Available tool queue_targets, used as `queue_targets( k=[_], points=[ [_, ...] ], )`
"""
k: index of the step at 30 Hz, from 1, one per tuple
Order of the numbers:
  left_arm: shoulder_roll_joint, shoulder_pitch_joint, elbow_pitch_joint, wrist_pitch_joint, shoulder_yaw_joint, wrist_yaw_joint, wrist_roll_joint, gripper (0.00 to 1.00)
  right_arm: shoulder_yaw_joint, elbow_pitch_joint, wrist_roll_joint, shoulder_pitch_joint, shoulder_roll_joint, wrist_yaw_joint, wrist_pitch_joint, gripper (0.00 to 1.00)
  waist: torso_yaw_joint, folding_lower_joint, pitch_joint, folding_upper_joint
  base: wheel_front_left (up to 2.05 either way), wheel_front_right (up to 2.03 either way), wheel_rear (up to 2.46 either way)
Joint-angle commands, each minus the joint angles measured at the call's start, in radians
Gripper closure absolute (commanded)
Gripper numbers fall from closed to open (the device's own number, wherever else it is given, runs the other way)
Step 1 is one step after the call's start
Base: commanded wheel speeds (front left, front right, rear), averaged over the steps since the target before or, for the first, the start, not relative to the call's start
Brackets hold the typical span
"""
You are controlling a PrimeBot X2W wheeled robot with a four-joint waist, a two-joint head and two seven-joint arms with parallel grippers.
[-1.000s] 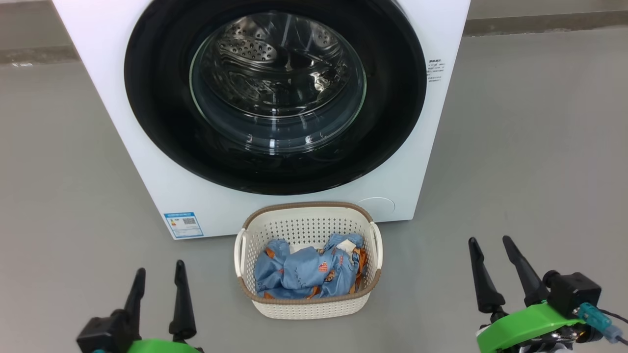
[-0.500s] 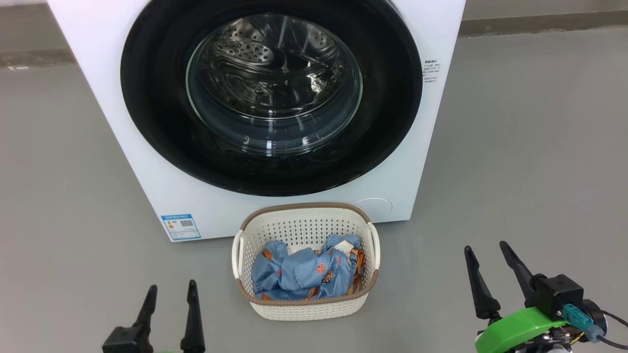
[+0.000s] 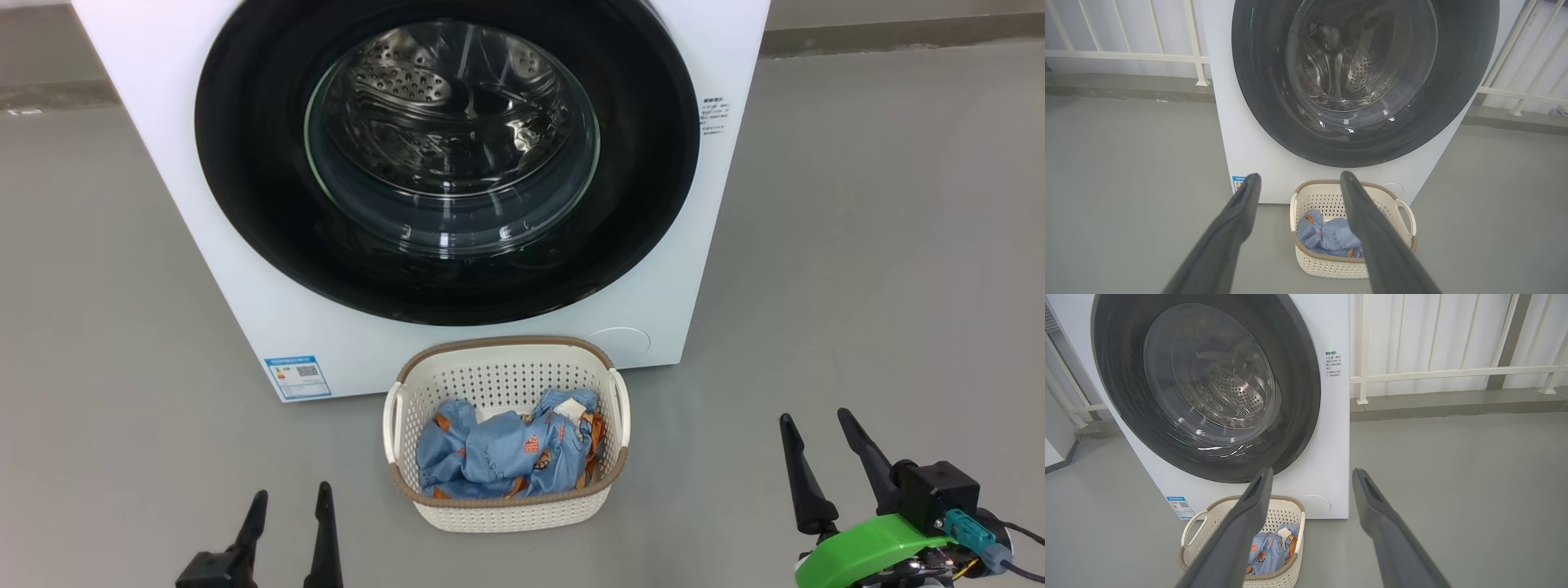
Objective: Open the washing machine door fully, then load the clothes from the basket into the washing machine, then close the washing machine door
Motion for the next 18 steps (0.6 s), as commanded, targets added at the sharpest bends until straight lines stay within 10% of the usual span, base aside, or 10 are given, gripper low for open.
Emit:
queue_targets(
  k=[1, 18],
  points=[
    [0.011, -0.029, -0.016, -0.011, 0.029, -0.003, -0.002, 0.00, 0.022, -0.022, 0.005, -0.047, -0.008, 0.002, -0.012, 0.00, 0.000, -0.0001, 0.001, 0.0000, 0.00, 0.00, 0.00],
    [0.011, -0.030, -0.017, -0.011, 0.029, 0.002, -0.017, 0.00, 0.020, -0.021, -0.001, -0.048, -0.008, 0.002, -0.012, 0.00, 0.000, -0.0001, -0.002, 0.0000, 0.00, 0.00, 0.00]
  ],
)
